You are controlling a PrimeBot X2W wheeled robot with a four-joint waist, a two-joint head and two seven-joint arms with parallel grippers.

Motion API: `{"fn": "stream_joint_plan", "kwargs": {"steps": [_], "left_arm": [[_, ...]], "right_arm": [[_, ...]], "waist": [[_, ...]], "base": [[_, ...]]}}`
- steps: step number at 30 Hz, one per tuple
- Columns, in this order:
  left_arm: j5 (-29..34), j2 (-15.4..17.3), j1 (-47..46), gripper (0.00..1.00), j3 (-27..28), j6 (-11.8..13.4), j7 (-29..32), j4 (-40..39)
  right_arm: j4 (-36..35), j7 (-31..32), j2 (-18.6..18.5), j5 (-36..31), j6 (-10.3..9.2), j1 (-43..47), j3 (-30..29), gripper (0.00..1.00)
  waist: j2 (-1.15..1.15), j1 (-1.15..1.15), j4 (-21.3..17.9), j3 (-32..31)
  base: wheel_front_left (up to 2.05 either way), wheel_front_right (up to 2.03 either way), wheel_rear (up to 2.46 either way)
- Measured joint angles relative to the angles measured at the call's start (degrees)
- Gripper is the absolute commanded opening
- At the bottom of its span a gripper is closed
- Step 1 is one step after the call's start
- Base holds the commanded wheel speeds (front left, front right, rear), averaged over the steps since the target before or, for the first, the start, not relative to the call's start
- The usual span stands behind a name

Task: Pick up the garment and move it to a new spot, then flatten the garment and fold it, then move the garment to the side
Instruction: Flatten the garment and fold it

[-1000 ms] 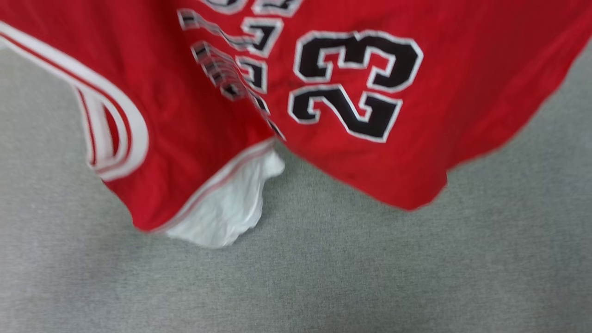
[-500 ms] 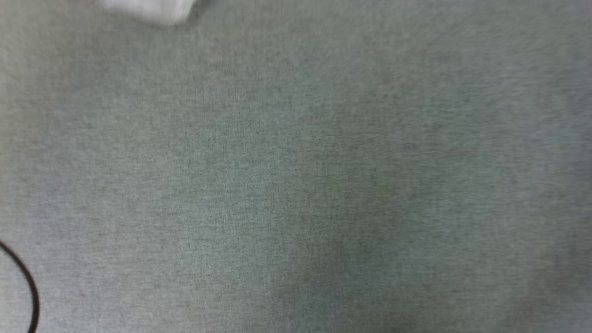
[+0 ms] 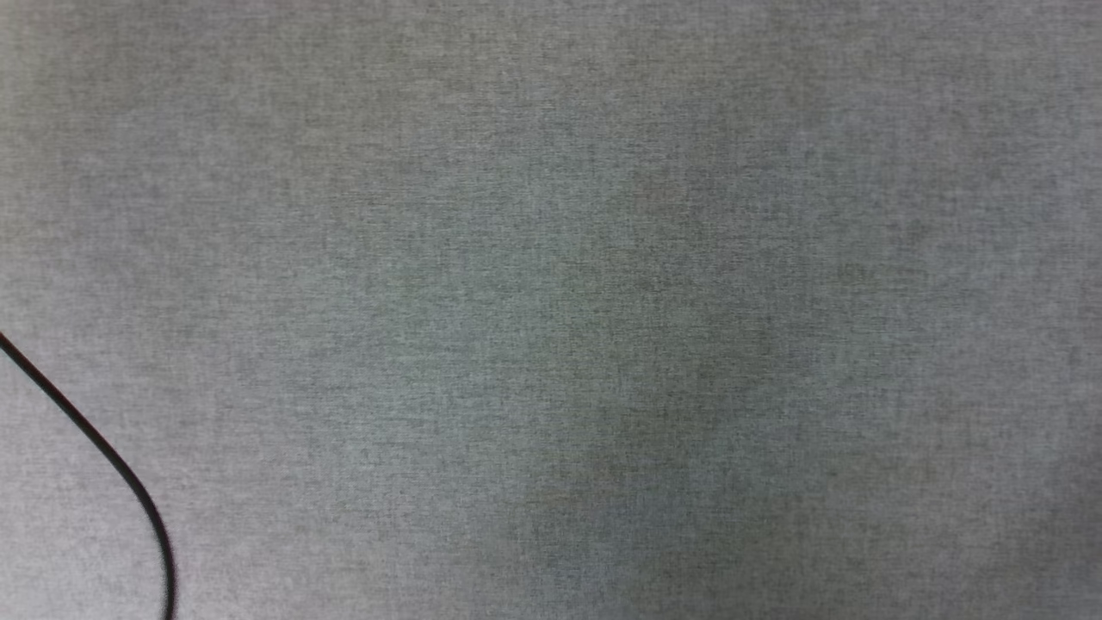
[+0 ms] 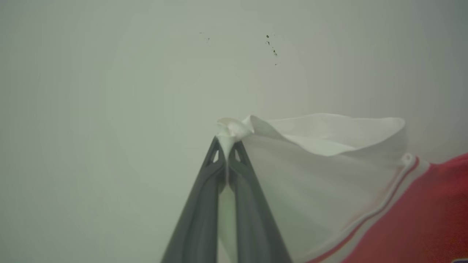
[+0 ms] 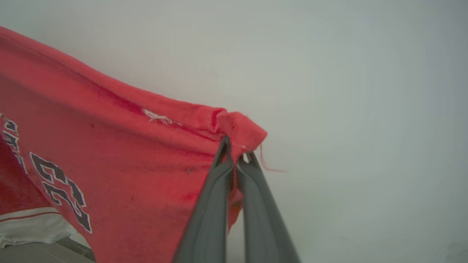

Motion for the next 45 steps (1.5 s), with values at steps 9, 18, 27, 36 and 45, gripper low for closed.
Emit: {"fn": "stream_joint_plan", "kwargs": {"steps": [9, 18, 27, 36, 45], "left_arm": [[-1.41, -4.78, 16.74, 0.00, -1.26, -0.46, -1.80, -2.65], [-2.68, -7.86, 42.59, 0.00, 0.09, 0.38, -1.90, -9.93], [-4.55, -7.38, 68.86, 0.00, -3.82, 0.71, -0.36, -12.81], [-7.75, -0.88, 92.26, 0.00, -7.76, 2.81, 10.98, -23.43], [-11.79, 5.27, 105.43, 0.00, -7.47, 5.98, 19.09, -36.42]], "right_arm": [[6.64, -6.55, 0.34, -0.23, 0.00, 10.99, 3.34, 0.00], [8.40, -10.71, -1.68, 4.71, 0.00, 25.52, 8.36, 0.00], [7.27, -11.40, -5.47, 11.61, -0.01, 44.57, 12.06, 0.00], [4.05, -9.09, -7.15, 20.11, 0.00, 63.36, 11.39, 0.00], [-1.93, -6.62, -6.86, 24.36, 0.00, 76.72, 8.36, 0.00]], "waist": [[0.00, -0.01, 1.22, -1.52], [0.00, -0.02, 2.60, -7.55], [0.00, -0.03, 3.81, -17.57], [0.00, -0.04, 4.12, -29.15], [0.00, -0.04, 3.72, -35.18]], "base": [[0.00, 0.00, 0.00], [0.00, 0.00, 0.00], [0.00, 0.00, 0.00], [0.00, 0.00, 0.00], [0.00, 0.00, 0.00]]}}
